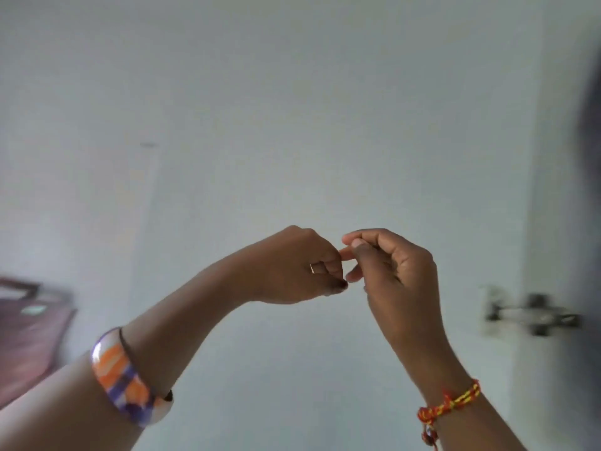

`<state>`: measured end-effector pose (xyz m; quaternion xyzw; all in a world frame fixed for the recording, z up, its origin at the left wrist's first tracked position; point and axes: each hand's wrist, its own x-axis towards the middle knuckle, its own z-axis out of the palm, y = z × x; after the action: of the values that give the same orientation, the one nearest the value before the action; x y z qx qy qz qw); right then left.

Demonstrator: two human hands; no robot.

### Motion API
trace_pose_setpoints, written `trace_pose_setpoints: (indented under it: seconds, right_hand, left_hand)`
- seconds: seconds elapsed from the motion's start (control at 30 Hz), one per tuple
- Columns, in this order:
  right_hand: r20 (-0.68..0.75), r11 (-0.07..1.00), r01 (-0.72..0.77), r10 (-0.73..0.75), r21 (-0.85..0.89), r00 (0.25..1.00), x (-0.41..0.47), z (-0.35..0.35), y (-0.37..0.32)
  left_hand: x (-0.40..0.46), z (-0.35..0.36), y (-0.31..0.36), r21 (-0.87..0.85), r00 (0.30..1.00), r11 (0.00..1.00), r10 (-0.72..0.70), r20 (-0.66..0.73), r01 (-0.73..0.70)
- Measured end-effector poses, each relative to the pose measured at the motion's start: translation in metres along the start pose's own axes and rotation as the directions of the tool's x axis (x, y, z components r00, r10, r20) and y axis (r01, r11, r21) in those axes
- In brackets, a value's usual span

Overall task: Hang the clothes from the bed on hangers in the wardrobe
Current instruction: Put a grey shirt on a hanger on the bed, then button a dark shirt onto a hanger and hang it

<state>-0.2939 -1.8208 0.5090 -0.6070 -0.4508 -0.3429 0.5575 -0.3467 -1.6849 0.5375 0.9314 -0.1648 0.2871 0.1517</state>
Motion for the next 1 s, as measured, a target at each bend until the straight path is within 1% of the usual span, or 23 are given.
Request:
trace_pose_setpoints:
  seconds: [0.07,0.13,0.2,0.27,0.4,0.47,0.57,0.67,0.77,0.83,1.0]
  right_hand:
    - [0.164,0.992,-0.084,0.067,0.098,0.984,-0.032,0.043,0.004]
    - [0.355,0.980,-0.142,0.084,0.140,0.931,-0.067,0.092,0.008]
    - [0.528,0.969,-0.182,0.067,0.169,0.846,-0.107,0.152,0.011]
    - [0.655,0.946,-0.237,0.034,0.223,0.754,-0.153,0.225,0.011]
    - [0.812,0.915,-0.307,-0.036,0.261,0.583,-0.258,0.398,0.000]
    - [0.863,0.898,-0.347,-0.068,0.272,0.501,-0.298,0.484,-0.013]
    - [0.931,0.892,-0.370,-0.129,0.259,0.341,-0.340,0.583,-0.042]
    - [0.959,0.903,-0.349,-0.185,0.252,0.216,-0.358,0.655,-0.064]
    - [0.964,0.919,-0.295,-0.231,0.260,0.129,-0.370,0.714,-0.077]
    - [0.962,0.927,-0.258,-0.257,0.273,0.093,-0.378,0.751,-0.082]
    - [0.950,0.929,-0.202,-0.307,0.310,0.050,-0.380,0.858,-0.079]
  left_hand:
    - [-0.054,-0.001,-0.039,0.027,0.991,0.993,-0.120,0.053,0.119]
    - [-0.116,0.000,-0.081,0.074,0.964,0.968,-0.245,0.100,0.238]
    - [-0.186,0.002,-0.128,0.169,0.926,0.923,-0.364,0.098,0.345]
    - [-0.265,0.003,-0.180,0.248,0.871,0.854,-0.487,0.071,0.457]
    - [-0.422,0.005,-0.275,0.344,0.728,0.707,-0.680,0.088,0.619]
    - [-0.489,-0.003,-0.312,0.389,0.652,0.625,-0.754,0.078,0.676]
    - [-0.569,-0.022,-0.347,0.427,0.494,0.477,-0.866,0.079,0.768]
    - [-0.627,-0.049,-0.381,0.421,0.369,0.358,-0.928,0.058,0.834]
    - [-0.671,-0.067,-0.414,0.425,0.254,0.241,-0.967,0.027,0.872]
    - [-0.691,-0.075,-0.437,0.427,0.205,0.198,-0.978,0.031,0.882]
    - [-0.722,-0.097,-0.531,0.429,0.163,0.153,-0.987,0.013,0.890]
